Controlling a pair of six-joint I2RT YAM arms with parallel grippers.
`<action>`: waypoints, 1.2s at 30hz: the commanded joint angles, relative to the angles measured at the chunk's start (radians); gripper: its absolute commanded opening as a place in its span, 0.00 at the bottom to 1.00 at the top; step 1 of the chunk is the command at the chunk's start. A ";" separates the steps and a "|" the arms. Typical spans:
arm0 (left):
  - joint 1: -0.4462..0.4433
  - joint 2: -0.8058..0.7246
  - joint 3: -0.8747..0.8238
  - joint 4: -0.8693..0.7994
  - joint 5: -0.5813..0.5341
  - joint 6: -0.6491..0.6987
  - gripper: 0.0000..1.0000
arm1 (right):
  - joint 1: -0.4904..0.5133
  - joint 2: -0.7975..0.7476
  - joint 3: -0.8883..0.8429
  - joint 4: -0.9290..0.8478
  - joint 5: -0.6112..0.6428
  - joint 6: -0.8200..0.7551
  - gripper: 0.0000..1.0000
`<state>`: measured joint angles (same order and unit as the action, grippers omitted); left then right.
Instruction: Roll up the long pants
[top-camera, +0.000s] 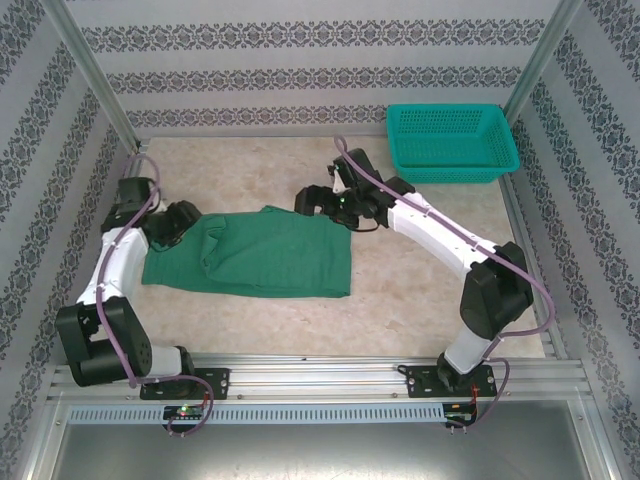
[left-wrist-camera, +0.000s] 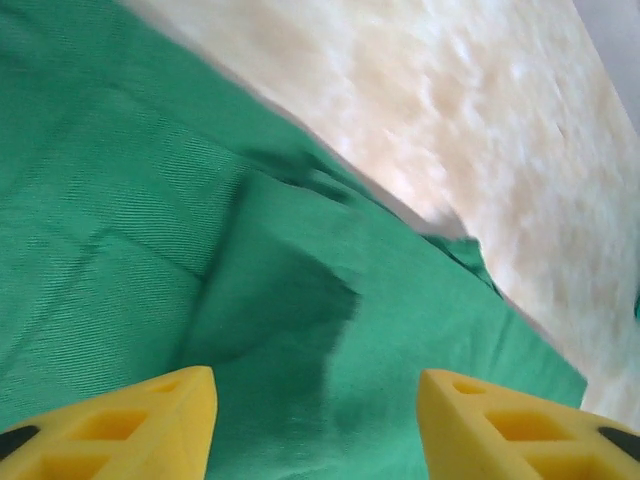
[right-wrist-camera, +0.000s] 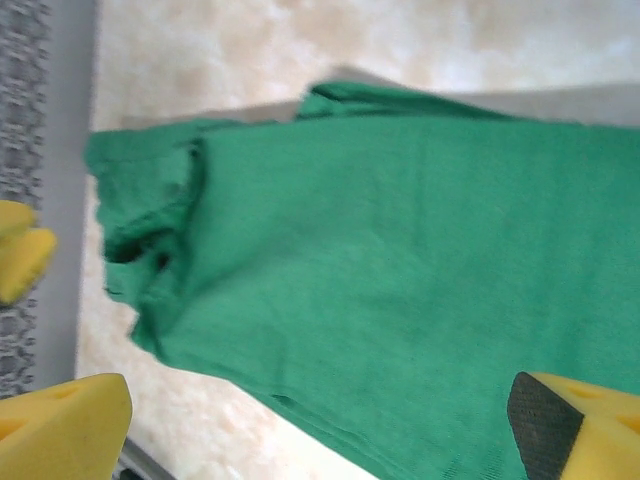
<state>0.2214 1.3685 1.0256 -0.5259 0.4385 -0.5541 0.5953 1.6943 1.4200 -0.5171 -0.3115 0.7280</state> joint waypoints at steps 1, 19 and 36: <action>-0.076 0.049 0.096 0.060 0.018 0.056 0.40 | 0.008 0.019 -0.056 0.015 0.004 -0.008 0.98; -0.328 0.350 0.170 -0.166 -0.326 0.100 0.00 | -0.075 -0.006 -0.153 0.076 -0.010 0.030 0.89; -0.170 0.048 -0.016 -0.184 -0.320 0.036 0.38 | -0.094 -0.007 -0.198 0.078 -0.017 0.020 0.90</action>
<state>0.0479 1.3895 1.0279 -0.7563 -0.0032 -0.5236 0.5121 1.6966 1.2346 -0.4400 -0.3271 0.7559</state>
